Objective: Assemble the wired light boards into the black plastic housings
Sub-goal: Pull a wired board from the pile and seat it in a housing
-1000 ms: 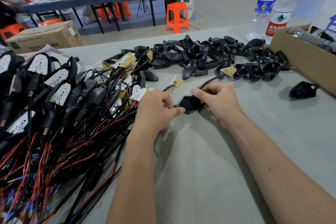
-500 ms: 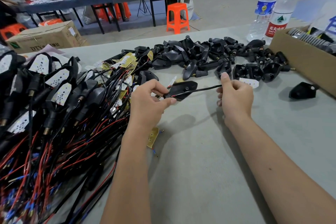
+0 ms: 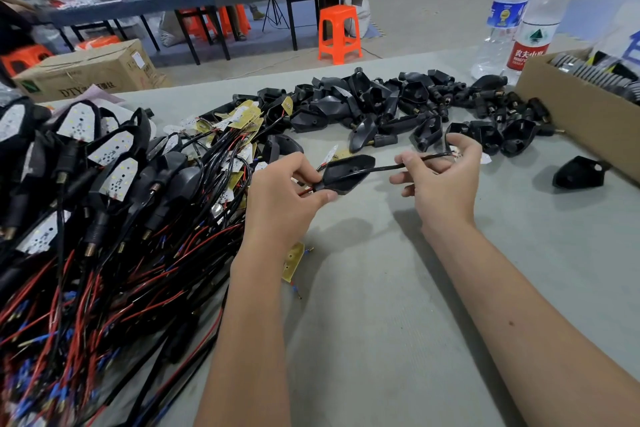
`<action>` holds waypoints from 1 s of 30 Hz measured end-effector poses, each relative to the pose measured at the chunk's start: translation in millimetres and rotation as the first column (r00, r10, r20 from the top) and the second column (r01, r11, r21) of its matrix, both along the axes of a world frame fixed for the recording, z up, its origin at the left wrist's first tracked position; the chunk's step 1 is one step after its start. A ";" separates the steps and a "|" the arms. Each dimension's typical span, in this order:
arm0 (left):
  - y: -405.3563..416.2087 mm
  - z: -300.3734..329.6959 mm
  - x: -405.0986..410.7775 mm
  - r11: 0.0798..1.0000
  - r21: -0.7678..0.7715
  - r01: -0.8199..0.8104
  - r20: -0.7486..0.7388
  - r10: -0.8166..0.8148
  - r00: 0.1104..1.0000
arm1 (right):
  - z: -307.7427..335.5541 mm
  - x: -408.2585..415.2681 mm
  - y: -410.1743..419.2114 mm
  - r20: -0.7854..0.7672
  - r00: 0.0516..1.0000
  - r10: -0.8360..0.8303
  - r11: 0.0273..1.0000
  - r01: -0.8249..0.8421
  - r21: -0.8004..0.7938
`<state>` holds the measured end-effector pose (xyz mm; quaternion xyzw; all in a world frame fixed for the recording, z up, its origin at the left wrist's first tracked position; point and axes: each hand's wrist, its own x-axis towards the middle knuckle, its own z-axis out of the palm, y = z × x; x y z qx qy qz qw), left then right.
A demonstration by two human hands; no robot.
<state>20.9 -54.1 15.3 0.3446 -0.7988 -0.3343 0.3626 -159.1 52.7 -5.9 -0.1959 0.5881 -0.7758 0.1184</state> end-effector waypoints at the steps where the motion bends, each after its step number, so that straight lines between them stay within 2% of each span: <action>1: -0.2 0.6 0.6 1.000 -0.009 0.001 0.005 -0.001 1.000 | -0.7 -0.8 0.7 -0.026 0.999 -0.019 1.000 0.019 0.024; 8: 6.6 3.7 -4.0 0.995 -0.095 0.036 0.028 -0.033 0.999 | 3.0 11.5 -0.7 -0.139 0.983 0.119 0.992 -0.114 0.048; 11: 6.6 4.0 -4.5 0.994 -0.104 0.036 0.008 -0.035 0.999 | 2.9 15.3 -0.5 -0.235 0.960 0.150 0.984 -0.123 0.125; 15: 5.1 4.7 -1.9 0.994 -0.104 0.034 -0.010 -0.036 0.999 | 3.2 18.2 -0.2 -0.307 0.903 0.301 0.941 -0.229 0.248; 18: -0.2 8.7 3.7 0.996 -0.087 -0.007 -0.041 0.004 0.999 | 2.8 16.3 3.0 -0.262 0.923 0.282 0.936 -0.204 0.288; 22: -3.7 23.1 8.4 0.992 -0.118 -0.036 -0.069 0.028 0.997 | 1.2 4.9 6.2 -0.265 0.961 0.082 0.951 0.005 0.309; 24: -0.2 32.0 9.2 0.985 -0.170 -0.028 -0.048 0.020 0.999 | 1.2 0.2 6.3 -0.221 0.971 0.092 0.970 -0.037 0.240; 27: 4.0 48.5 10.5 0.965 -0.262 -0.022 -0.010 0.020 1.000 | 5.8 -3.8 5.4 -0.050 0.979 0.198 0.980 -0.196 0.045; 30: 4.4 62.4 11.9 0.944 -0.329 -0.034 0.043 0.051 0.998 | 5.6 -7.9 6.3 -0.034 0.976 0.217 0.975 -0.215 0.051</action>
